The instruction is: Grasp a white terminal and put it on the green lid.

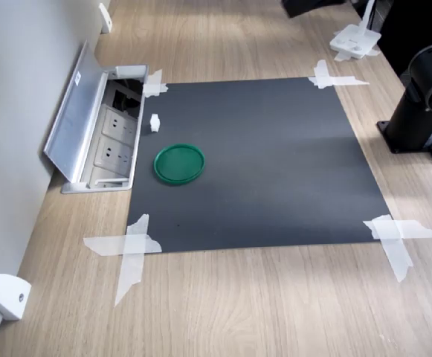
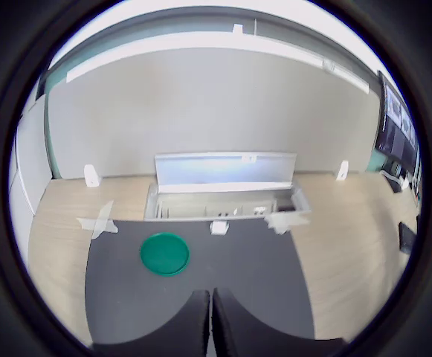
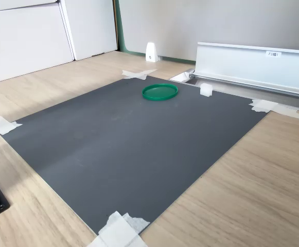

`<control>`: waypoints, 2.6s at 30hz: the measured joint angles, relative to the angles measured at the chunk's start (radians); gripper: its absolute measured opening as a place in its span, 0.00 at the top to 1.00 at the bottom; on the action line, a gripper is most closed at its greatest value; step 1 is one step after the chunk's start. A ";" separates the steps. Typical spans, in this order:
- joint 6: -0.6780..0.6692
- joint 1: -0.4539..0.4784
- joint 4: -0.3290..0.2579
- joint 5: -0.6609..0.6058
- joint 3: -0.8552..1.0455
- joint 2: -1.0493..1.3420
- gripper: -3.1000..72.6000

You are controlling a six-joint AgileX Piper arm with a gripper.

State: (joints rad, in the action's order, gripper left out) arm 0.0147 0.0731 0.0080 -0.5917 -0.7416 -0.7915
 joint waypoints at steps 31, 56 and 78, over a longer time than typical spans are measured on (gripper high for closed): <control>-0.422 0.139 -0.179 -0.195 -0.529 -0.673 0.15; -0.144 0.088 -0.180 -0.440 -1.010 -1.073 0.06; -0.132 0.081 -0.080 -0.523 -1.122 -1.289 0.06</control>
State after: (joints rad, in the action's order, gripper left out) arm -0.1170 0.1544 -0.0720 -1.1147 -1.8633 -2.0808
